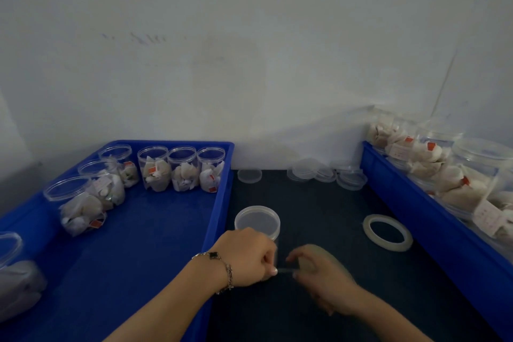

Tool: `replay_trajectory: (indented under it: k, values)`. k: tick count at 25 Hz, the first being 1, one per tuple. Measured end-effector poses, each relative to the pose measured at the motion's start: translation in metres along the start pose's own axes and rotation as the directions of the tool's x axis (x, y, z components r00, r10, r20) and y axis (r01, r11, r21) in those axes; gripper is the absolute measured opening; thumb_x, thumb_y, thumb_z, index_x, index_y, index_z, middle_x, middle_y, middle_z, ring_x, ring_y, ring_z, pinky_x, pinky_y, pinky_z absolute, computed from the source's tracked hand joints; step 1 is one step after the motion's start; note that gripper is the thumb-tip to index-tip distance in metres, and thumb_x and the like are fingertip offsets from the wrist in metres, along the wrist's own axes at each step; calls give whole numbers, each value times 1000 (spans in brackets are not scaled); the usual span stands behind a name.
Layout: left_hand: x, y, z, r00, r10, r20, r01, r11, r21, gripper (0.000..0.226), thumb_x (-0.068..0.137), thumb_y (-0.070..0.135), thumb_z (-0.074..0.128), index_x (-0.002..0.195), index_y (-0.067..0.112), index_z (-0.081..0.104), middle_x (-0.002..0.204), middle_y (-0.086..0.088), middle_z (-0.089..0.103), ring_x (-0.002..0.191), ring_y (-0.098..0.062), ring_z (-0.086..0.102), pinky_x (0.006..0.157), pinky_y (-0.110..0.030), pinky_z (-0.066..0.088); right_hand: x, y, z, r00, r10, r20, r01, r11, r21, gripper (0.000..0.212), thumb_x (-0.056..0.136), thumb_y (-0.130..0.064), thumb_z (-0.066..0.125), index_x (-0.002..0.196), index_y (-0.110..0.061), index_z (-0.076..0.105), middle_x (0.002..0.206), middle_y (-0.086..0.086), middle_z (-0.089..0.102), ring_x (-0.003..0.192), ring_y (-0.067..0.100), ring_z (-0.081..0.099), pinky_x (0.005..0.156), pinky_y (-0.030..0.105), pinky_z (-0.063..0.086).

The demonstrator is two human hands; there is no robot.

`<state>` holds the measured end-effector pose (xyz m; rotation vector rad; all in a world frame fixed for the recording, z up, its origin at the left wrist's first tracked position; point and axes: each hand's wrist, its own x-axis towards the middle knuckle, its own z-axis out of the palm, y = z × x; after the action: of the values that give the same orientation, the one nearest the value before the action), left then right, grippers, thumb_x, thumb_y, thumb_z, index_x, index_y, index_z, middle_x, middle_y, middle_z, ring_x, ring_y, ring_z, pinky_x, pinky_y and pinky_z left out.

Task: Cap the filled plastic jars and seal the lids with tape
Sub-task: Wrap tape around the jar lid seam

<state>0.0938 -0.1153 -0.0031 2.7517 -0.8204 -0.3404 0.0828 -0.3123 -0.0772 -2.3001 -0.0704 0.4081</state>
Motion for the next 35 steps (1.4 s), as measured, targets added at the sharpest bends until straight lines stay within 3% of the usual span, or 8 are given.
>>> replay_trajectory:
  k: [3,8,12,17,20,24,28,35]
  values:
    - [-1,5,2,999,17,46,-17,1000,-2,15,89,36,60,92,22,66,95,8,67,78,-2,54,75,-23,45,5,-8,-8,968,33,-250,-119,934,-338,28,86,-31,57,102,-34,35,82,-1,59,61,9,59,48,25,44]
    - [-5,-12,-10,998,4,66,-1,999,-41,16,82,35,68,92,24,73,94,10,69,77,1,57,72,-18,48,-5,-12,-10,997,76,-15,-77,994,-83,66,51,-53,81,104,-38,44,88,-3,57,50,4,54,43,25,44]
    - [-6,-27,-22,997,-54,53,58,994,-92,14,80,38,70,87,26,73,88,14,69,72,2,58,70,-20,51,-8,-15,-11,968,-199,-151,162,960,-227,58,47,-74,68,94,-48,47,103,-21,48,89,-10,51,66,13,43]
    - [-11,-49,-36,968,-193,-160,210,973,92,12,84,41,65,78,30,65,87,14,64,77,-2,57,70,-23,46,-9,-15,-26,941,-226,-253,184,967,-178,32,75,-54,70,94,-37,50,98,-12,54,81,-2,54,72,19,48]
    - [-8,-32,-27,964,14,-265,-36,996,-80,24,79,50,65,100,38,64,94,27,53,90,11,47,79,-14,41,-26,-17,-29,954,-228,-197,199,967,-156,41,65,-61,72,93,-44,47,81,-9,58,66,0,58,63,20,49]
    - [-2,-1,-5,941,279,-194,-320,919,-230,51,76,49,70,119,55,43,100,39,41,101,24,34,87,0,29,-44,-35,-31,954,-292,-69,287,955,-69,54,54,-65,72,98,-51,46,75,-18,64,61,-2,60,54,15,47]
    - [0,-7,-4,981,178,-75,-190,819,-542,58,77,40,72,116,54,32,105,40,51,111,19,43,100,-15,36,-47,-44,-38,917,-394,-63,398,916,57,46,60,-47,81,93,-48,49,75,-13,65,65,2,62,60,15,50]
    - [4,-15,0,964,205,-166,-255,890,-379,30,82,30,70,107,37,55,99,28,50,93,25,44,78,2,36,-39,-47,-38,898,-438,-42,440,891,109,41,73,-26,80,92,-45,50,74,-4,69,67,5,65,61,16,49]
